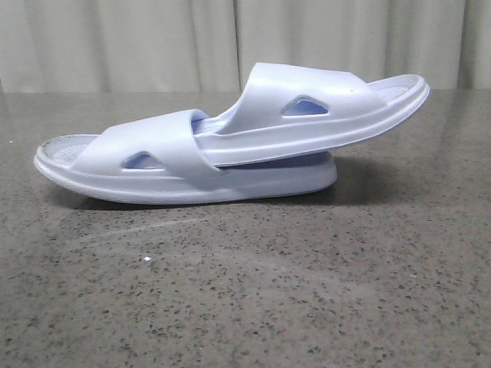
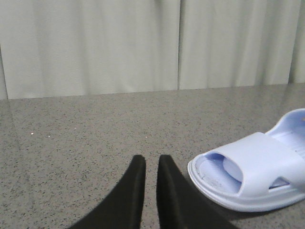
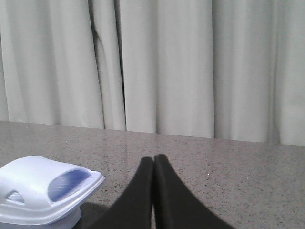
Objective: Insert blue slippers together front up
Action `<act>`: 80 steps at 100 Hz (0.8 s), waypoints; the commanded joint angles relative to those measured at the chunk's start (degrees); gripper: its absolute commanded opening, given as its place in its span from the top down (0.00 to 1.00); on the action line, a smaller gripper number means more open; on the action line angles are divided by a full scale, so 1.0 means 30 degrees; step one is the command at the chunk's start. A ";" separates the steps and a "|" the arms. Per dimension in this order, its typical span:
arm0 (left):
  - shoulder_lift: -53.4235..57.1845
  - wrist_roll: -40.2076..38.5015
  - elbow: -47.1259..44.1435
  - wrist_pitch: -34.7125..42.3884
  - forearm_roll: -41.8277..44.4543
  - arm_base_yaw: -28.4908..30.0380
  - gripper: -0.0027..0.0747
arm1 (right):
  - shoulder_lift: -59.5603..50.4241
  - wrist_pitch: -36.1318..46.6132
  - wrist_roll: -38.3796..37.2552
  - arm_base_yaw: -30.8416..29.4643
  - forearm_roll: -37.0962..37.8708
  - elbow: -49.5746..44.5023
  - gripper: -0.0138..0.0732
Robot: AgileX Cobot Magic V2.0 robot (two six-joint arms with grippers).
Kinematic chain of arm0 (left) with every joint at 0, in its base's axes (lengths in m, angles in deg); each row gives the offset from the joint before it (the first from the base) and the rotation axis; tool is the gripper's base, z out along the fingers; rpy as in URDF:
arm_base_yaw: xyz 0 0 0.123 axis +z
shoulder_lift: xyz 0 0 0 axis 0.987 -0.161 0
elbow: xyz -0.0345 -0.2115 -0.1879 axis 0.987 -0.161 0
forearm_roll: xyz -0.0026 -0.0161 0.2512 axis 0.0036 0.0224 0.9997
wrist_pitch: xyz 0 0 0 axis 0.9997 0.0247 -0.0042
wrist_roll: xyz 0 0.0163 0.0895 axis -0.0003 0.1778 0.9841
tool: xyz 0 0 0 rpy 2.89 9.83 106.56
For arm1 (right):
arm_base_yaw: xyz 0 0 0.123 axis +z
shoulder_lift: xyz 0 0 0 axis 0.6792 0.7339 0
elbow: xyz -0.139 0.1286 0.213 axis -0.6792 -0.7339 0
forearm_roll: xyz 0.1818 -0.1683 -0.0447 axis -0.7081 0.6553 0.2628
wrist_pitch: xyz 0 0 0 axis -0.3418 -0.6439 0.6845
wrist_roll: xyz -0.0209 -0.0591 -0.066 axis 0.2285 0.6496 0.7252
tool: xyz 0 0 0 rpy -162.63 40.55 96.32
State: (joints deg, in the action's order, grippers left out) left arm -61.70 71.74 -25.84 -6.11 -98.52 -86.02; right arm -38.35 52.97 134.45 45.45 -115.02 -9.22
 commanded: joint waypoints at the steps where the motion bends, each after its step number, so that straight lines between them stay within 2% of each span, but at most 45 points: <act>1: -0.0101 -0.1622 0.0508 0.0053 0.1743 -0.0503 0.94 | 0.0225 0.0573 0.0248 0.0014 -0.0256 0.0472 0.96; 7: 0.0032 -0.4396 0.0508 0.0206 0.4601 -0.0591 0.94 | 0.0225 0.0573 0.0248 0.0014 -0.0256 0.0472 0.96; 22: 0.0801 -1.4652 0.0508 0.0371 1.3456 -0.0591 0.94 | 0.0225 0.0573 0.0248 0.0014 -0.0256 0.0472 0.96; 29: 0.1228 -1.7675 0.0471 0.0371 1.6645 -0.0591 0.94 | 0.0225 0.0573 0.0248 0.0014 -0.0286 0.0472 0.96; 46: 0.2128 -2.1677 0.0083 0.0790 2.1945 -0.0591 0.94 | 0.0225 0.0573 0.0248 0.0014 -0.0286 0.0472 0.96; 61: 0.2693 -2.7115 -0.1084 0.3601 2.7106 -0.0591 0.94 | 0.0225 0.0573 0.0248 0.0014 -0.0286 0.0472 0.96; 69: 0.2891 -2.8475 -0.1766 0.5024 2.8341 -0.0591 0.94 | 0.0225 0.0573 0.0248 0.0014 -0.0286 0.0472 0.96; 80: 0.2942 -2.8991 -0.2627 0.6306 2.8888 -0.0591 0.94 | 0.0225 0.0573 0.0248 0.0014 -0.0286 0.0472 0.96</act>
State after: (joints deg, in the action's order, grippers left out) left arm -52.45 -12.43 -33.95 5.07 -13.89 -87.33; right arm -38.35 52.97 134.45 45.45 -115.13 -9.25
